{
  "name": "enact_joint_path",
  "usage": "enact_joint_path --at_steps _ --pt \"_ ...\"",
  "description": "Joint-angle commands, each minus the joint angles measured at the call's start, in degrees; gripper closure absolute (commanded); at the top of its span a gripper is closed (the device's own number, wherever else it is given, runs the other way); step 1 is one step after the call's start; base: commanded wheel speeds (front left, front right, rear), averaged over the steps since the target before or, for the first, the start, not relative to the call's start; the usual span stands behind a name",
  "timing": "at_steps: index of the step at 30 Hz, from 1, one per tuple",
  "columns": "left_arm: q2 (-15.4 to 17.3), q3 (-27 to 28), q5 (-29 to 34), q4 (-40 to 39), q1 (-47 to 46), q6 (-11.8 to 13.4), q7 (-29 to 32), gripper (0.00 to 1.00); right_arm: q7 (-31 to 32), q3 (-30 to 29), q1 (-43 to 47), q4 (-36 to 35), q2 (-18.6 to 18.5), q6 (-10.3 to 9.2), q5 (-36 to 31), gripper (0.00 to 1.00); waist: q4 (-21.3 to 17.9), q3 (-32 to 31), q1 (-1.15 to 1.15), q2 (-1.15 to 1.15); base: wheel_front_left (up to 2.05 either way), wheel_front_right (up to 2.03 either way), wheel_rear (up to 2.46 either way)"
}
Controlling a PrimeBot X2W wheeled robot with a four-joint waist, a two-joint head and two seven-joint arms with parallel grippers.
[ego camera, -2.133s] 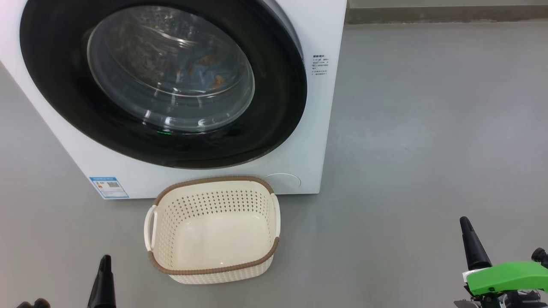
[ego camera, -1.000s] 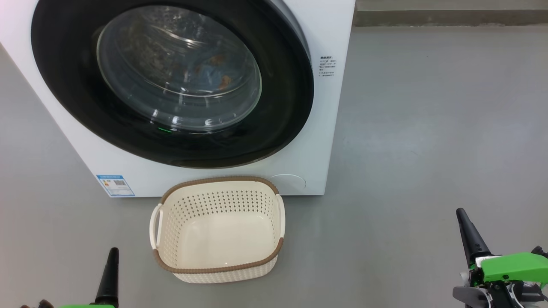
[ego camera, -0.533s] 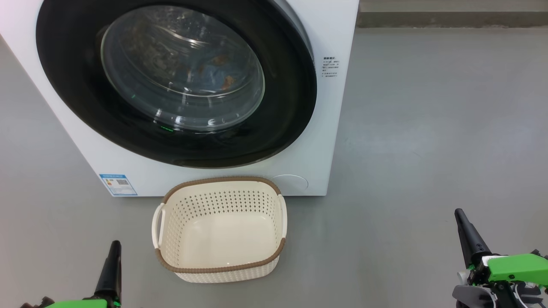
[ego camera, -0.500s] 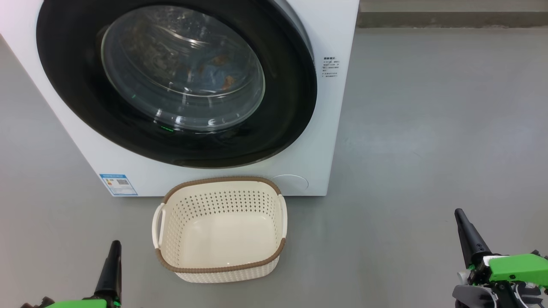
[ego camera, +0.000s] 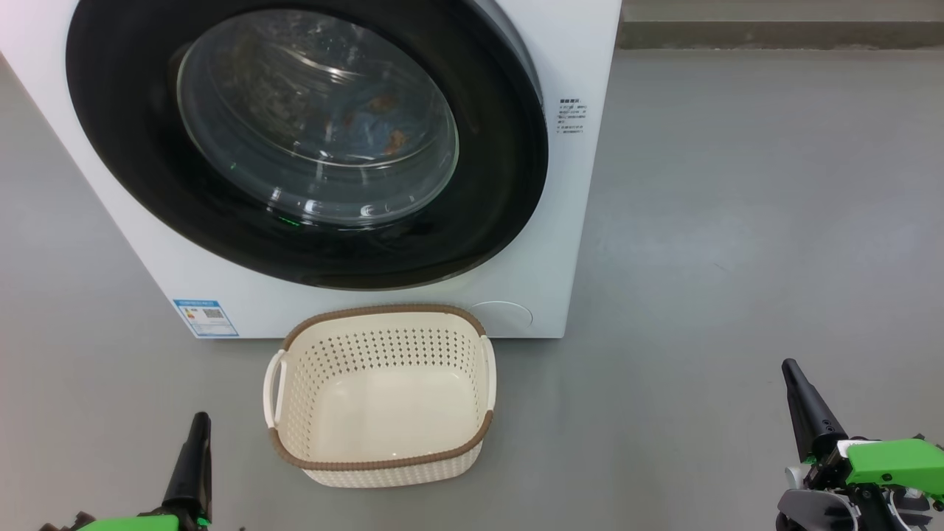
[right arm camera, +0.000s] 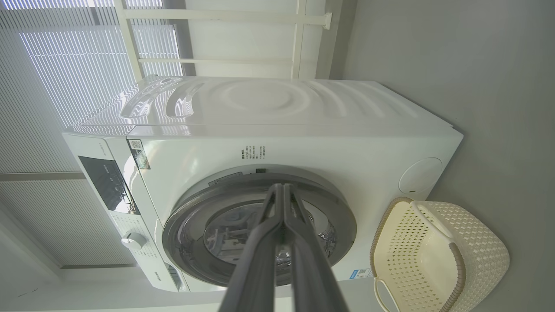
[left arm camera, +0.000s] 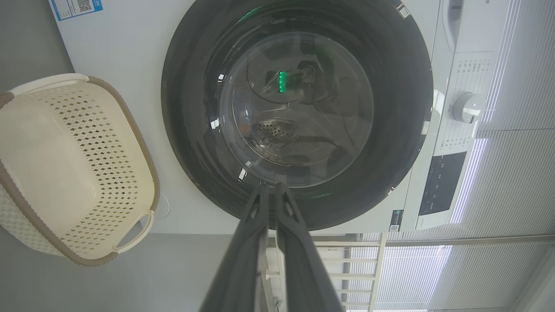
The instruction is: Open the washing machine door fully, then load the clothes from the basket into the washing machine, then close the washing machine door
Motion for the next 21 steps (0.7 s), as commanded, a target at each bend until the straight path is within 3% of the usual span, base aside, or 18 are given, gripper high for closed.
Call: enact_joint_path --at_steps 1,21 --pt "0.5 1.9 -0.5 -1.8 -2.5 0.0 0.4 1.00 0.2 1.2 -3.0 -1.6 -0.7 0.10 0.1 1.00 0.0 0.0 0.00 0.00 0.00 0.00 0.00" --pt "0.5 1.9 -0.5 -1.8 -2.5 0.0 0.4 1.00 0.3 1.1 -3.0 -1.6 -0.6 0.10 0.0 1.00 0.0 0.0 0.00 0.00 0.00 0.00 0.00"
